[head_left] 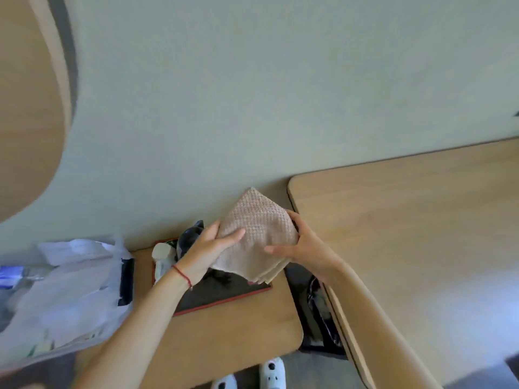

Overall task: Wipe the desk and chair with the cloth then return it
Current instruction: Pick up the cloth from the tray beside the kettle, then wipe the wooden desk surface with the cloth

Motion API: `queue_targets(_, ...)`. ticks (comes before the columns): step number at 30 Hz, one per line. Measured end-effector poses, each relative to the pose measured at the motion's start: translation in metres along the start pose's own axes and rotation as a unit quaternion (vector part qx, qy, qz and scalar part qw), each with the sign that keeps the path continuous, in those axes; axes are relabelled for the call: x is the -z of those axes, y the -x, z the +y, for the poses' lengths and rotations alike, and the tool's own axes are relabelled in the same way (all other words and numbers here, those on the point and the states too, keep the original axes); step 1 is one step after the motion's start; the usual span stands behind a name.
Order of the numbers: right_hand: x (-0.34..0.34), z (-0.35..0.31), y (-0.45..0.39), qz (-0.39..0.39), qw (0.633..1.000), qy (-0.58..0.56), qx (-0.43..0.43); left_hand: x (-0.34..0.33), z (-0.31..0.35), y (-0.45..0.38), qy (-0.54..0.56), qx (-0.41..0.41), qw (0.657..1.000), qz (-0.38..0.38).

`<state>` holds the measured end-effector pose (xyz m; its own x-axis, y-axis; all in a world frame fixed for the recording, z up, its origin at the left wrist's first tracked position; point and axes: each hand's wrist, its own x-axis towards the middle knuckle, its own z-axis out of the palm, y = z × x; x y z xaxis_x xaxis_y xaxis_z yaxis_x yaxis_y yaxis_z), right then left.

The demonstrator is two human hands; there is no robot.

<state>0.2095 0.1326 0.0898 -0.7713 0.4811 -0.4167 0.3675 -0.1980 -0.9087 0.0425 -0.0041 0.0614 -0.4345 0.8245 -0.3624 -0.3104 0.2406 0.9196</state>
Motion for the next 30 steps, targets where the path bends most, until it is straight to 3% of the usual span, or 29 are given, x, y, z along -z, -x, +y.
queue_targets(2, 0.006, -0.007, 0.027, 0.026, 0.997, -0.066, -0.003, -0.018, 0.027, 0.011, -0.015, -0.036, 0.999, -0.004)
queue_targets(5, 0.026, -0.013, 0.070, 0.078, 0.959, -0.271, -0.007, -0.063, 0.063, 0.025, -0.029, -0.103, 0.994, -0.011)
queue_targets(7, 0.047, -0.017, 0.096, 0.105, 0.953, -0.283, 0.023, -0.095, 0.079, 0.031, -0.072, -0.153, 0.984, -0.052)
queue_targets(11, 0.109, -0.020, 0.148, 0.179, 0.973, -0.101, 0.104, -0.166, 0.081, 0.030, -0.251, -0.185, 0.945, -0.100)
queue_targets(14, 0.168, -0.015, 0.181, 0.207, 0.972, 0.035, 0.100, -0.231, 0.066, 0.025, -0.365, -0.230, 0.901, -0.049)
queue_targets(17, 0.233, 0.001, 0.207, 0.273, 0.921, 0.247, 0.125, -0.303, 0.047, 0.022, -0.436, -0.253, 0.863, 0.032)
queue_targets(20, 0.301, 0.024, 0.230, 0.305, 0.877, 0.337, 0.158, -0.371, 0.026, 0.017, -0.437, -0.266, 0.856, 0.074)
queue_targets(21, 0.324, 0.033, 0.236, 0.301, 0.882, 0.328, 0.153, -0.391, 0.020, 0.015, -0.432, -0.265, 0.859, 0.065)
queue_targets(22, 0.346, 0.041, 0.243, 0.283, 0.913, 0.261, 0.138, -0.410, 0.013, 0.014, -0.402, -0.247, 0.881, 0.038)
queue_targets(24, 0.382, 0.055, 0.255, 0.212, 0.971, 0.013, 0.113, -0.448, 0.004, 0.013, -0.285, -0.176, 0.942, -0.032)
queue_targets(26, 0.410, 0.075, 0.258, 0.155, 0.967, -0.181, 0.087, -0.486, -0.008, 0.008, -0.214, -0.120, 0.968, -0.055)
queue_targets(30, 0.457, 0.121, 0.250, 0.171, 0.953, -0.238, 0.079, -0.551, -0.045, -0.022, -0.215, -0.071, 0.973, -0.052)
